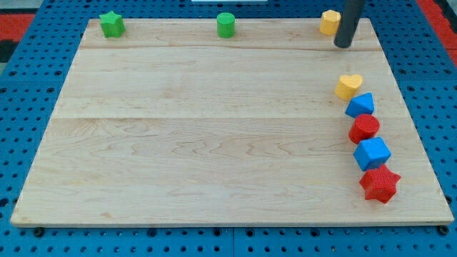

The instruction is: Push the blue cube to the center left

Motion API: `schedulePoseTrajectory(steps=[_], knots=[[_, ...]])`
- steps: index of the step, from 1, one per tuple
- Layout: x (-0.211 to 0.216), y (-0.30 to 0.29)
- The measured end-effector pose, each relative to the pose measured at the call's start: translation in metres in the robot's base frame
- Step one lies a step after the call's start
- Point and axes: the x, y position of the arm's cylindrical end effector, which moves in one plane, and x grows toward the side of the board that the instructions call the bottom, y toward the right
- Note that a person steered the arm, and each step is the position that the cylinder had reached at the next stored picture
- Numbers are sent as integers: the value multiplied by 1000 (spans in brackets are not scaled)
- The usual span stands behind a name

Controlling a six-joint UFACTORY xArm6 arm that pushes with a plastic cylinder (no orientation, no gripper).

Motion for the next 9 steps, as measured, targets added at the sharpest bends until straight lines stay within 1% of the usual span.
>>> schedulePoseTrajectory(steps=[1,2,3,4,5,7,9], knots=[[32,33],[78,61],[134,76],[202,77],[243,56],[247,-23],[242,-117]])
